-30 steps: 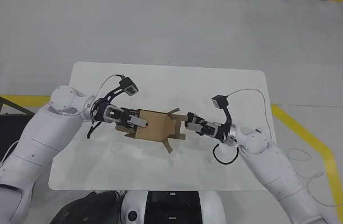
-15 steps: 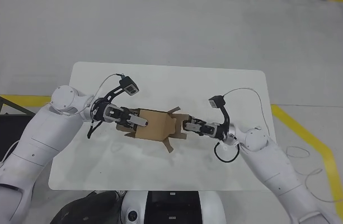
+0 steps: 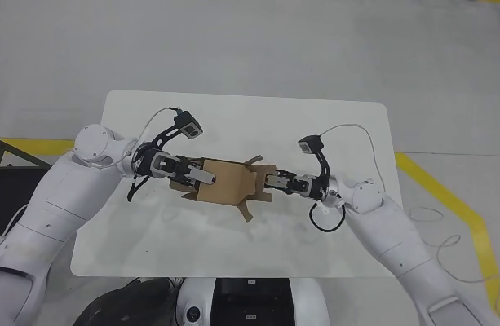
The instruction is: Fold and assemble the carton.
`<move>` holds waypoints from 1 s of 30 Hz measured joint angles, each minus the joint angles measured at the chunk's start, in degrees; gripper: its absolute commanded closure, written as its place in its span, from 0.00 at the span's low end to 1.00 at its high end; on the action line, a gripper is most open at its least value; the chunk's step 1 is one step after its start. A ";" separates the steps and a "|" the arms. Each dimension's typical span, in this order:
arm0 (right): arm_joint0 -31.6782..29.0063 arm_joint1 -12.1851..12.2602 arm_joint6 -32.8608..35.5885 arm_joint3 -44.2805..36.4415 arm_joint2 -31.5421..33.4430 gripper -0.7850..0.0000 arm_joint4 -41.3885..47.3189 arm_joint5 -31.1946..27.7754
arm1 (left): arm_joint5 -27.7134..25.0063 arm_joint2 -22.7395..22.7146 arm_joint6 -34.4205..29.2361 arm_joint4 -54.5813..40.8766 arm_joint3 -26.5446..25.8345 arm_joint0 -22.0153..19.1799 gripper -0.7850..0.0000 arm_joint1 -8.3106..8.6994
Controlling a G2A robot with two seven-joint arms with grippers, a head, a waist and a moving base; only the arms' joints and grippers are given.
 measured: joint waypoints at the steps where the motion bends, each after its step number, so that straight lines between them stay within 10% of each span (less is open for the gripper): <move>1: 0.01 -0.01 0.32 0.11 0.08 0.11 0.22 -0.12 | 0.00 0.00 0.00 0.00 0.00 0.00 1.00 0.00; 30: 2.75 -2.33 -1.97 -3.09 -3.70 0.25 -5.61 3.52 | 0.00 0.00 0.00 0.00 0.00 0.00 1.00 0.00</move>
